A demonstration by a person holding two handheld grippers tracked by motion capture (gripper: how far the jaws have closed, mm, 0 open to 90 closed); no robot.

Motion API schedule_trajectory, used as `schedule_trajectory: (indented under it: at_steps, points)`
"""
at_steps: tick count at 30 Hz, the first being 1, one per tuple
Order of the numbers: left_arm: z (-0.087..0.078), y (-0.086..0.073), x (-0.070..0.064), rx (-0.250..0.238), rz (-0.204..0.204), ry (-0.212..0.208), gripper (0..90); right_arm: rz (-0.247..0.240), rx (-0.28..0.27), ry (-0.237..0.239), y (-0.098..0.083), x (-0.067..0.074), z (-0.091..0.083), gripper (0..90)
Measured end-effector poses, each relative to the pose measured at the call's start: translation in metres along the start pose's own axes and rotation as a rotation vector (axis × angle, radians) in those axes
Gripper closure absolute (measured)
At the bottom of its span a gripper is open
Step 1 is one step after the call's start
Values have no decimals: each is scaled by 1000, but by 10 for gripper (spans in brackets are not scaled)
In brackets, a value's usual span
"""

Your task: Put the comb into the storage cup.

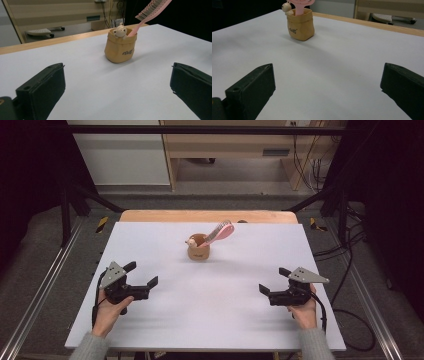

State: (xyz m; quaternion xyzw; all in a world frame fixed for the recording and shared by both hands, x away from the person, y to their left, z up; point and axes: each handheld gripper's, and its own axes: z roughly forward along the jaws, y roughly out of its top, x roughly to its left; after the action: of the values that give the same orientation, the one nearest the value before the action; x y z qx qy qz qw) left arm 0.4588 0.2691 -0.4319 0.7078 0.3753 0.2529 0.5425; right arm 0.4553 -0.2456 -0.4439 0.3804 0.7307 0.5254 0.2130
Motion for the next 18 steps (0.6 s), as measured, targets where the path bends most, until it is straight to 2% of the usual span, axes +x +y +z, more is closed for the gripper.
schedule_trajectory:
  at_steps: [18]
  points:
    - [-13,-18,11,15,-3,31,0,0,15,-1,-4,1,1,1]
